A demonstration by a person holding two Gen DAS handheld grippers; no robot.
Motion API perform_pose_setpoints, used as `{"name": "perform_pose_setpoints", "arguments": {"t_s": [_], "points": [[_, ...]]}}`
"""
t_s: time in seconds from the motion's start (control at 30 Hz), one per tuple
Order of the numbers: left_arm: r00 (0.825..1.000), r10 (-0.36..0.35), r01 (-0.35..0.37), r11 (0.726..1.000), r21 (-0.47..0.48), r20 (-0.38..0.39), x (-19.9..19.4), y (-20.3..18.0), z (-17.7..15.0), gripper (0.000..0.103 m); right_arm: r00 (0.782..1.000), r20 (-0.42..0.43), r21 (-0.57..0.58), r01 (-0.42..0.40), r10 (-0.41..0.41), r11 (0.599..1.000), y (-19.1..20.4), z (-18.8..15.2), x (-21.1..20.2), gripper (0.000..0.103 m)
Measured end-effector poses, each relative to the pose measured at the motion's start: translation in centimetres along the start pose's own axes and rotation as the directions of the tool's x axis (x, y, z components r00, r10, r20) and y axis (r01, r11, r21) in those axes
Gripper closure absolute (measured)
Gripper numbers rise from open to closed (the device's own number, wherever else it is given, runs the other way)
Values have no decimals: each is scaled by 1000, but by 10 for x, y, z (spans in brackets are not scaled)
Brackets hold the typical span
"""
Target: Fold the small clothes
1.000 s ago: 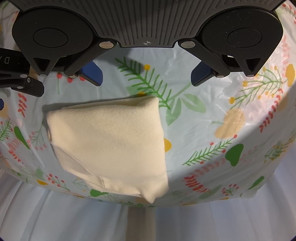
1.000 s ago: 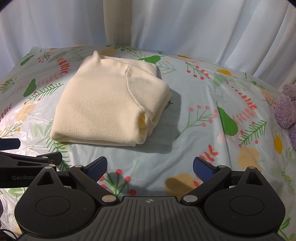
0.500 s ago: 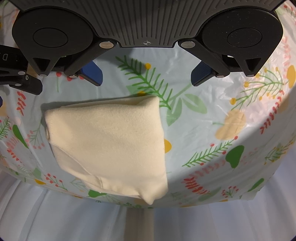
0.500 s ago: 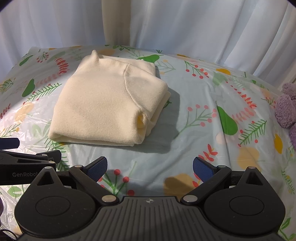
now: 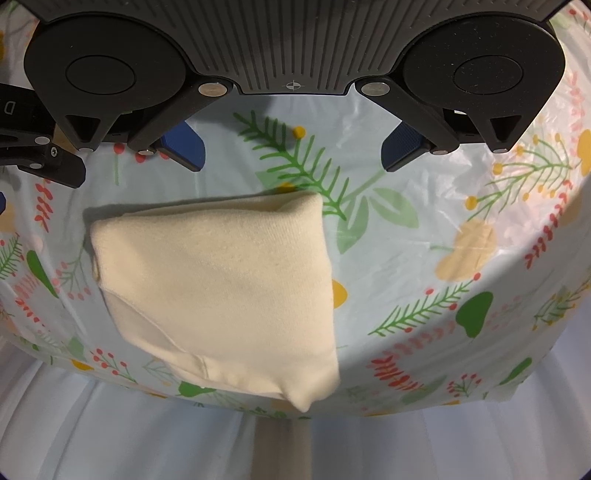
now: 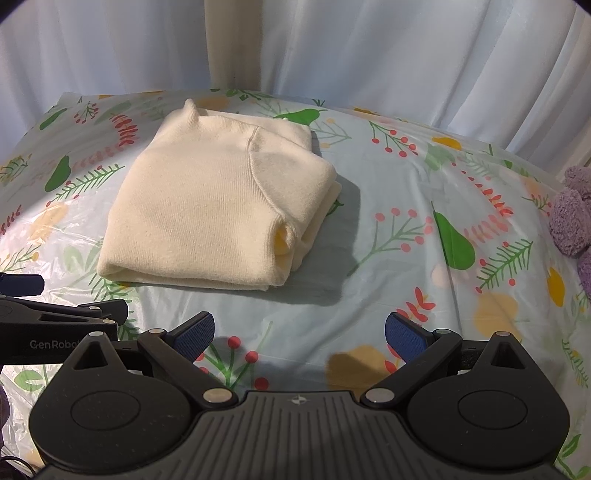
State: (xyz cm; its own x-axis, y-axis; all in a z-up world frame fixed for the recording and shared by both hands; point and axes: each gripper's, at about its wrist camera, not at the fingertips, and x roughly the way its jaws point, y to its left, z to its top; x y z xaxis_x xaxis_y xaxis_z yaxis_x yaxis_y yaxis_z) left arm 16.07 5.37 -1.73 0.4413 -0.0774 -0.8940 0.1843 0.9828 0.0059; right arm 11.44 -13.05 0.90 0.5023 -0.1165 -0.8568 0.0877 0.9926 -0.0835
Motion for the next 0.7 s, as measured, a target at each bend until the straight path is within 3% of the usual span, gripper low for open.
{"name": "perform_pose_setpoints", "arguments": {"t_s": [0.33,0.5,0.7], "points": [[999,28,-28,1000,14,42,-5,-2,0,0,1000,-4,-4,-2,2,1000,1,-2,0,4],[1000,-8,8,1000,-13,27,-3,2,1,0,1000,-8,-4,1,-1,1000,0,-1,1,4],[999,16,-16,1000,11,32,-3,-1,-2,0,1000,-12,-2,2,-2,1000,-2,-1,2,4]]}}
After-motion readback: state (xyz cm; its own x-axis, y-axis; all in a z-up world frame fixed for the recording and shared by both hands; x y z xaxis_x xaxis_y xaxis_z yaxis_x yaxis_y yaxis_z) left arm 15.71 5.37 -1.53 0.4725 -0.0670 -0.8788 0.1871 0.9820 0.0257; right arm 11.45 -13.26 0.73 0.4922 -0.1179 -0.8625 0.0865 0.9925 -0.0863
